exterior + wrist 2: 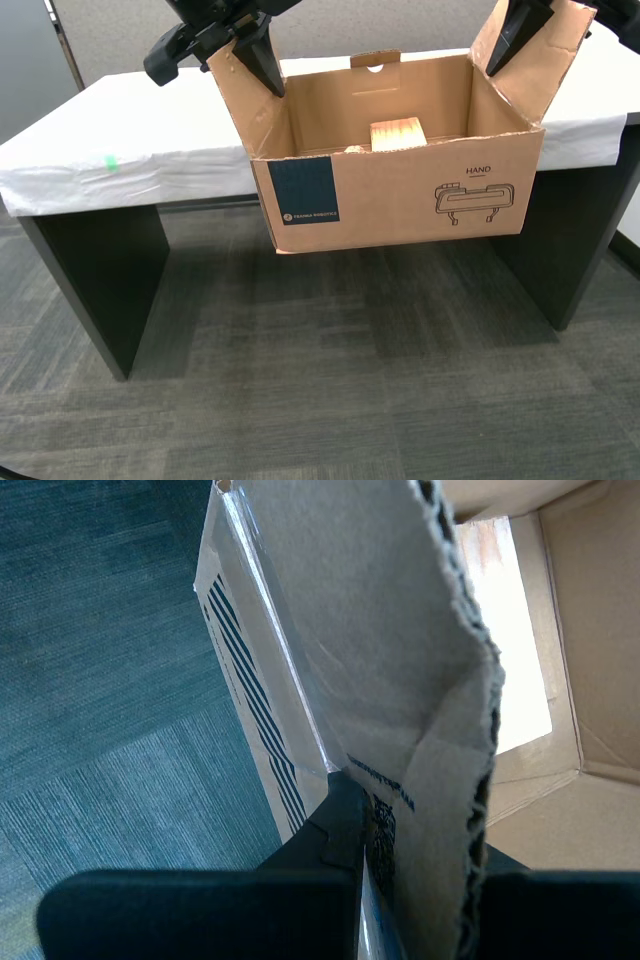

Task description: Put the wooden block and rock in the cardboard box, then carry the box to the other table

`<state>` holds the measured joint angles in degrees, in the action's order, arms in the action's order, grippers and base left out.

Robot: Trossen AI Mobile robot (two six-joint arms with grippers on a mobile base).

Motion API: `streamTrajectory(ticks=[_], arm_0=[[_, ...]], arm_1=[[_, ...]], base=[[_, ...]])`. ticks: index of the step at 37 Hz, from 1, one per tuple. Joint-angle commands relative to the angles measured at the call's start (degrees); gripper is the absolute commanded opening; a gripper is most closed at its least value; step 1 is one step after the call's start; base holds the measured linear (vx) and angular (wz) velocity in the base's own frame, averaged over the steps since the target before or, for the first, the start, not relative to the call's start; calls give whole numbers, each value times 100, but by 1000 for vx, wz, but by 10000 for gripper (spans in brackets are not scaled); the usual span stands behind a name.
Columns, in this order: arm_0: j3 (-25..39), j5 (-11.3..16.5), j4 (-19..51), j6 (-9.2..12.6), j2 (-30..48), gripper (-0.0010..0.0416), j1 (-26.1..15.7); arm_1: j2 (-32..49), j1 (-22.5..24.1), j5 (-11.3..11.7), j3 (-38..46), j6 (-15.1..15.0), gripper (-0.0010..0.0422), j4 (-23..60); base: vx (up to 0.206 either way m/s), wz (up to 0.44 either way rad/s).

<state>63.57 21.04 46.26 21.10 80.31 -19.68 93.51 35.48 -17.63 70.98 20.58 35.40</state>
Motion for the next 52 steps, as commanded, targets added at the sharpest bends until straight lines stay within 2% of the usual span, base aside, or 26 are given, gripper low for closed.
streamTrajectory(ticks=[1, 6, 16, 28, 35, 45, 52], arm_0=[[11, 155, -125, -74, -2, -1, -15], [11, 157, -155, -72, -2, -1, -15], [11, 155, -173, -68, -2, -1, -15], [11, 155, -188, -33, -2, -1, -15], [11, 153, -144, -31, -2, -1, -15], [11, 151, -11, -24, -2, -1, -15], [-131, 146, 37, -7, -2, -1, -15]], arm_1=[[-9, 24, -256, 15, 9, 0, -90], [-9, 26, -258, 15, 28, -1, -87], [-9, 26, -258, 15, -177, -1, -85], [-9, 28, -258, 13, -262, -1, -74], [-9, 31, -256, 13, -435, -1, 37], [-24, 55, -236, -9, -846, -1, 533], [-433, 127, -212, -564, -684, -1, 328]], base=[[127, -18], [126, -20], [131, -18], [134, -15], [130, -8], [128, -8], [132, 4]])
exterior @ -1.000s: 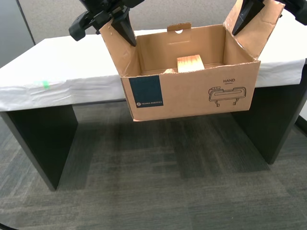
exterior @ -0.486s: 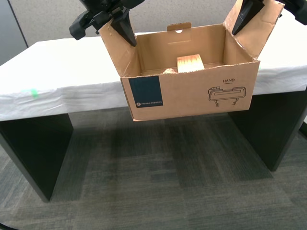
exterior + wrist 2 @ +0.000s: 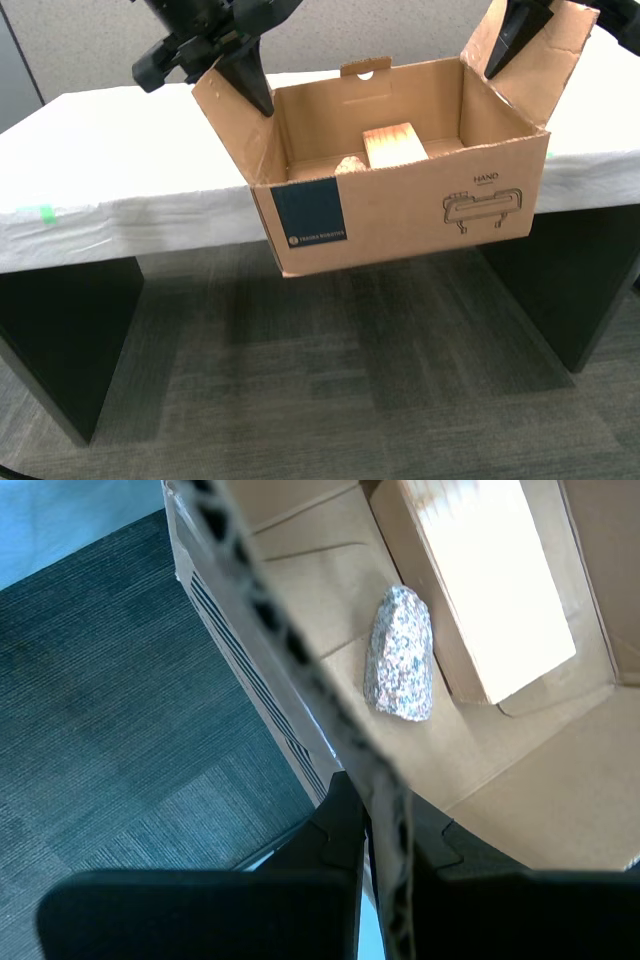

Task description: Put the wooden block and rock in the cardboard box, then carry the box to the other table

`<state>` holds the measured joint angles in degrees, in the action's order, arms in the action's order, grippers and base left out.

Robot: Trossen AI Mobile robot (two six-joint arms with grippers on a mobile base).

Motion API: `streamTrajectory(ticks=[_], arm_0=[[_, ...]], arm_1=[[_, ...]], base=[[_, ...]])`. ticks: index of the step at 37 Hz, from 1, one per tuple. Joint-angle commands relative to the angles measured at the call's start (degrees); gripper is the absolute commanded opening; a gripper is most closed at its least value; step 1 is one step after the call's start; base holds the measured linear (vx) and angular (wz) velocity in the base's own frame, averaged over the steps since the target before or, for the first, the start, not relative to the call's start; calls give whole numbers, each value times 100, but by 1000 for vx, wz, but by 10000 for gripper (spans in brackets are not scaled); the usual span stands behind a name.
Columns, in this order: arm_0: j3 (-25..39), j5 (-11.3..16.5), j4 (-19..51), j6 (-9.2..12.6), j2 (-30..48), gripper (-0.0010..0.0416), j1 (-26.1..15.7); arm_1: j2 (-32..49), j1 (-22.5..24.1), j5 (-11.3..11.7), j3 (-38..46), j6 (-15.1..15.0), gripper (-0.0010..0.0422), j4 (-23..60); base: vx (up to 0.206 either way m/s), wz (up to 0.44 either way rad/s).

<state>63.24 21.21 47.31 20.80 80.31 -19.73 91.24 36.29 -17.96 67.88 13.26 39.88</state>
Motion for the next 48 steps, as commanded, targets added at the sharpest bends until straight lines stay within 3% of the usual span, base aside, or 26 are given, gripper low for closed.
streamTrajectory(ticks=[1, 7, 15, 26, 36, 48], arm_0=[[-157, 129, -72, 24, -2, -1, -11], [-535, 129, -177, -7, -2, -1, -11], [-686, 168, -332, -31, -4, -1, -20], [-516, 168, -339, -50, -4, -1, -22], [-516, 166, -345, -63, -4, -1, -22], [-518, 160, -361, -68, -4, -1, -22]], arm_1=[[-293, 46, -181, -354, 55, -1, -157], [-850, 46, -181, -866, 367, -1, -393], [-1150, 52, -186, -925, 721, -1, -188], [-1176, 55, -208, -927, 750, -1, -199], [-1176, 59, -205, -927, 1080, -1, -245], [-1176, 57, -203, -927, 1082, -1, -284]], base=[[137, 34], [140, 71], [145, 151], [148, 137], [160, 75], [160, 38]])
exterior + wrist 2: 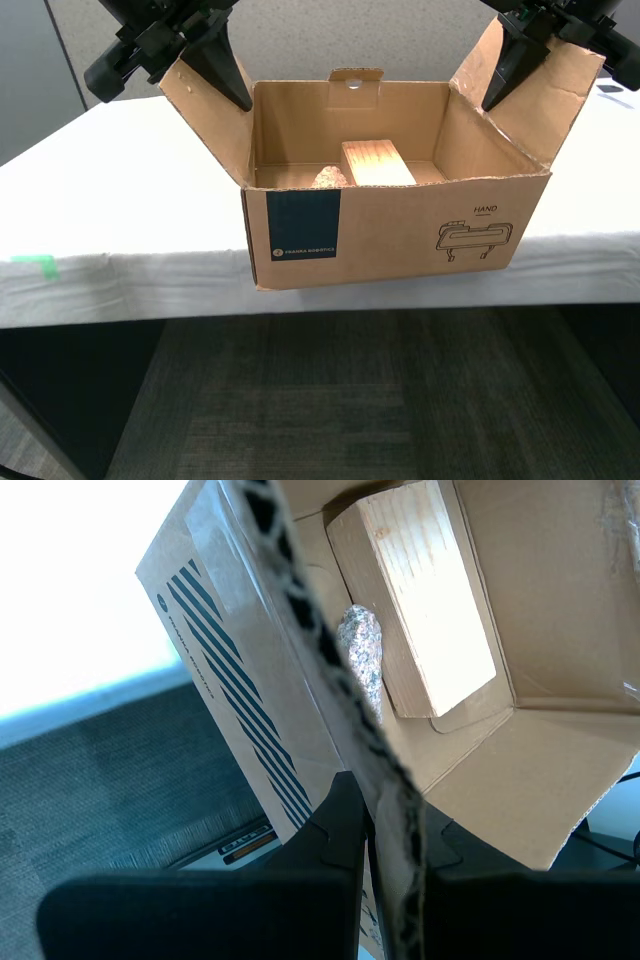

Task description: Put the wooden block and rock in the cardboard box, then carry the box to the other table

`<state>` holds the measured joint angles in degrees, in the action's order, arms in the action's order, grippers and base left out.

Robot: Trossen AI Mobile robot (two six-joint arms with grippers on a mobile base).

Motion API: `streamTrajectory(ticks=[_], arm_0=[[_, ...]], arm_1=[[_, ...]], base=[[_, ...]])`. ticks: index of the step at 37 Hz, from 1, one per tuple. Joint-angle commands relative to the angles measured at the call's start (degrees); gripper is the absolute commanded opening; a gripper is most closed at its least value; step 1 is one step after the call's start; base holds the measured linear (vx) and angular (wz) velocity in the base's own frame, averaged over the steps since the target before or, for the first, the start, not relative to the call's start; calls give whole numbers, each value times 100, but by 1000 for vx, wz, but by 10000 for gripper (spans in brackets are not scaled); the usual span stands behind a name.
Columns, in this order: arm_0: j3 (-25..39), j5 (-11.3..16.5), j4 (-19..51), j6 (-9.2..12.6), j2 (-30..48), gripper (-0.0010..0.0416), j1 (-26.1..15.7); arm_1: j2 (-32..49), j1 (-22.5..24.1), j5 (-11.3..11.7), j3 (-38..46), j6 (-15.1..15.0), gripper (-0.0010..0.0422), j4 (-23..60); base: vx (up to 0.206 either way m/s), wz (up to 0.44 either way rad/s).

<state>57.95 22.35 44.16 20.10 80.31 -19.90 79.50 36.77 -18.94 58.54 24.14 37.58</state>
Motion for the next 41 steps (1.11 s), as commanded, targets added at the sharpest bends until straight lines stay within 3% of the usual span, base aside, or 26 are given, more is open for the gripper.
streamTrajectory(ticks=[1, 13, 25, 31, 41], arm_0=[[11, 46, -48, 0, -4, -1, -4], [7, 46, -295, -13, -4, -1, -4], [7, 55, -358, 35, -4, -1, -7], [7, 52, -345, 31, -4, -1, -4], [7, 57, -170, 79, -4, -1, -7]], arm_1=[[-2, 9, -105, 7, -7, -1, -52], [7, 15, -109, 7, -302, -1, -101], [-2, 13, -129, 7, -319, 0, -166], [-2, 13, -122, 7, -490, 0, -219], [-2, 15, -129, 7, -413, 0, -251]], base=[[157, 11], [144, -6], [138, -90], [140, -54], [141, -36]])
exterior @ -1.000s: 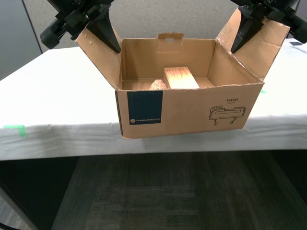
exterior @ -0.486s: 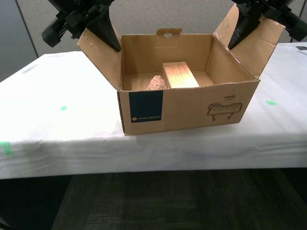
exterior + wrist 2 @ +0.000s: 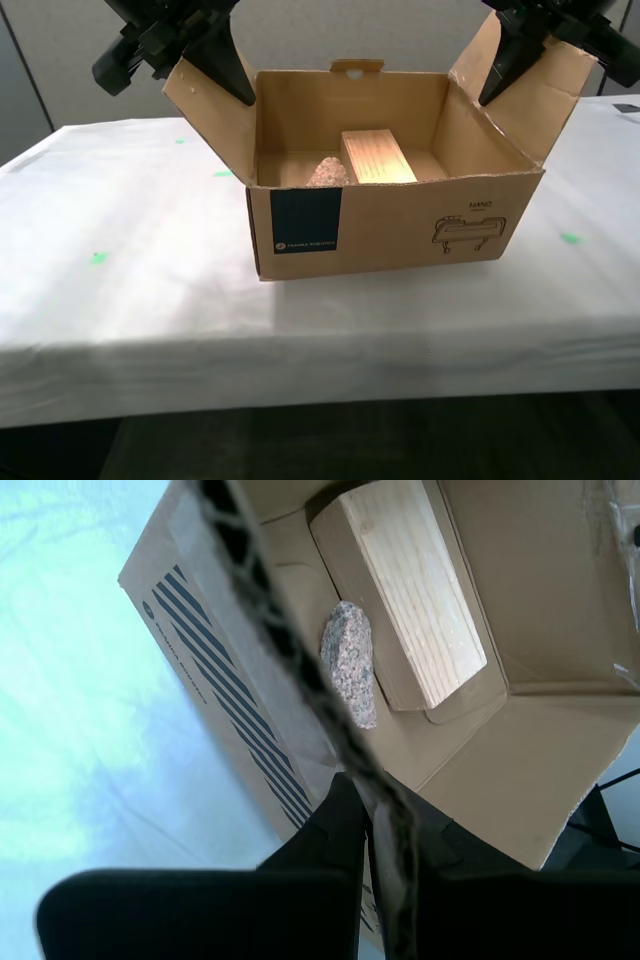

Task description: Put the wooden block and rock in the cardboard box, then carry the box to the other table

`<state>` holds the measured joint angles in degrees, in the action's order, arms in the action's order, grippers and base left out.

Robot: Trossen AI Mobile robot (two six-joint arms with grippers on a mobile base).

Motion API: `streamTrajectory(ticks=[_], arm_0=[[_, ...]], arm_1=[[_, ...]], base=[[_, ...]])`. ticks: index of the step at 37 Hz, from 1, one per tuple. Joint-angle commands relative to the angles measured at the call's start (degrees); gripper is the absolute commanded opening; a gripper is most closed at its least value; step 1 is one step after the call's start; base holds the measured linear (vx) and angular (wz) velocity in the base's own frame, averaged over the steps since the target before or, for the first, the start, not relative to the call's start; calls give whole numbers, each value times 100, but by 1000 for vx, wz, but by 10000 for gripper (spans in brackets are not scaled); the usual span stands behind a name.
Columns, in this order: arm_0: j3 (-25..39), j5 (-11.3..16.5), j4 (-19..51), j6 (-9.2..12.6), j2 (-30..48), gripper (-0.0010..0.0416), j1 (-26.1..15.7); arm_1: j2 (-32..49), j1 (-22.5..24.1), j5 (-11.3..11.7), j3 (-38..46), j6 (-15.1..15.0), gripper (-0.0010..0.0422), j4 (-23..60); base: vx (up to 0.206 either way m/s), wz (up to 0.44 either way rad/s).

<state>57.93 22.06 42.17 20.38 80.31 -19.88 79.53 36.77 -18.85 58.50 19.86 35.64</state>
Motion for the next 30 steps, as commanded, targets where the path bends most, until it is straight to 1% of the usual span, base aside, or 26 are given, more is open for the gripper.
streamTrajectory(ticks=[1, 7, 10, 12, 14, 16, 18, 20, 22, 26, 28, 30], arm_0=[[9, 85, 31, 50, -4, -1, -9], [9, 87, 26, -7, -4, -1, -9], [9, 116, 28, -4, -4, -1, -9], [9, 221, 31, -2, -4, -1, -9], [15, 380, 26, 0, -4, -1, -9], [39, 481, 28, 0, -4, -1, -9], [87, 483, 28, 0, -4, -1, -9], [160, 483, 24, -2, -4, -1, -9], [249, 474, 7, -4, -4, -1, -9], [560, 461, -22, -4, 133, -1, -4], [758, 461, 7, -7, 264, -1, -4], [975, 461, 7, -7, 485, -1, -4]], arm_1=[[-4, 15, -138, 11, 37, 0, -59], [-7, 15, -136, 11, 352, 0, -61], [-7, 22, -122, 11, 424, -1, -68], [-7, 31, -28, 11, 428, 0, -68], [-7, 31, 144, 11, 455, 0, -74], [-7, 31, 319, 11, 461, 0, -81], [-7, 31, 404, 11, 468, 0, -90], [-7, 28, 409, 11, 481, 0, -136], [-7, 24, 474, 11, 522, 0, -251], [9, -4, 800, 13, 527, -1, -780], [114, -35, 782, 81, 535, -1, -1010], [295, -44, 763, 262, 535, -1, -946]], base=[[141, -30], [143, -25], [138, -20], [131, -16], [122, -11], [104, -3], [66, -9], [42, -10], [19, 1], [0, 0], [-16, 13], [-19, -3]])
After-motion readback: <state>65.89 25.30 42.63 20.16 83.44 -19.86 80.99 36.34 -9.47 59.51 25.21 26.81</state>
